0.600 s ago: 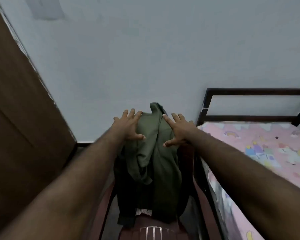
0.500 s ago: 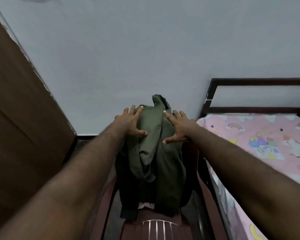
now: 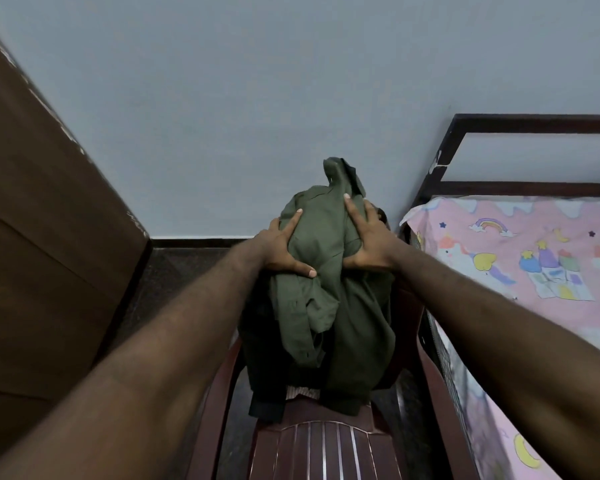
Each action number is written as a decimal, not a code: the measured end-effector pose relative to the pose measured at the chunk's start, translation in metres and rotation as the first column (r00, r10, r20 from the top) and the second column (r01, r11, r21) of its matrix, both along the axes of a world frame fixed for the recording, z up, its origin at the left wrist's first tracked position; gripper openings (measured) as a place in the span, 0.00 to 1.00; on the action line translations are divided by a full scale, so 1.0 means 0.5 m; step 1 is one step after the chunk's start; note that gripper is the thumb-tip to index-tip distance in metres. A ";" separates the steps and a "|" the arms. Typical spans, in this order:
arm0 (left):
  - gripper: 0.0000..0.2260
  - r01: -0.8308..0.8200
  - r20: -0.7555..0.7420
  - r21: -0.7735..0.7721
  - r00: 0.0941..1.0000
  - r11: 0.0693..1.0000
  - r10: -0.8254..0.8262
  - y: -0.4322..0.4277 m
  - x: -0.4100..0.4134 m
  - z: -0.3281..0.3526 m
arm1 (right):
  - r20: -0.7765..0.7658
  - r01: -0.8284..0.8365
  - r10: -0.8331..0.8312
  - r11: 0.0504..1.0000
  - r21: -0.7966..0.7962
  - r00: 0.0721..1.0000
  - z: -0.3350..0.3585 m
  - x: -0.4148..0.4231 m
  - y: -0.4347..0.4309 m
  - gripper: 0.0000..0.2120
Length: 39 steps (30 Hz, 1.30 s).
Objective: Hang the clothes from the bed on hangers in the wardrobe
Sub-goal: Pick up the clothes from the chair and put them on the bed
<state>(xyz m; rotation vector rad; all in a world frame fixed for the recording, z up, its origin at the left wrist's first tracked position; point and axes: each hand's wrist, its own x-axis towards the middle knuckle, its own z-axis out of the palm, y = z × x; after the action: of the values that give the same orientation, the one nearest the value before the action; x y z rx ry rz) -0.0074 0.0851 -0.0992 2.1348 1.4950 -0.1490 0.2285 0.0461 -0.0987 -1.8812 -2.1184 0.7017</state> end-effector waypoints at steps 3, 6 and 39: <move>0.60 0.040 -0.041 0.109 0.998 0.993 -0.036 -0.010 0.024 -0.014 | 0.048 -0.126 0.124 0.991 0.051 0.991 0.002 -0.036 -0.002 0.58; 0.55 0.043 -0.101 0.180 0.995 0.983 -0.025 -0.022 0.046 -0.019 | 0.202 -0.203 0.182 0.975 0.088 0.962 0.007 -0.061 -0.006 0.56; 0.34 -0.203 0.170 0.392 0.975 0.897 0.146 -0.133 0.055 -0.043 | -0.006 0.092 -0.094 0.952 0.291 0.996 -0.034 -0.105 -0.099 0.36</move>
<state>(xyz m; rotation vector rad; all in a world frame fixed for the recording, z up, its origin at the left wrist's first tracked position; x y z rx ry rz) 0.0202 0.0188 -0.1210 2.2488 1.7446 0.4026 0.1759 -0.0036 -0.1158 -1.8089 -1.9939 0.3389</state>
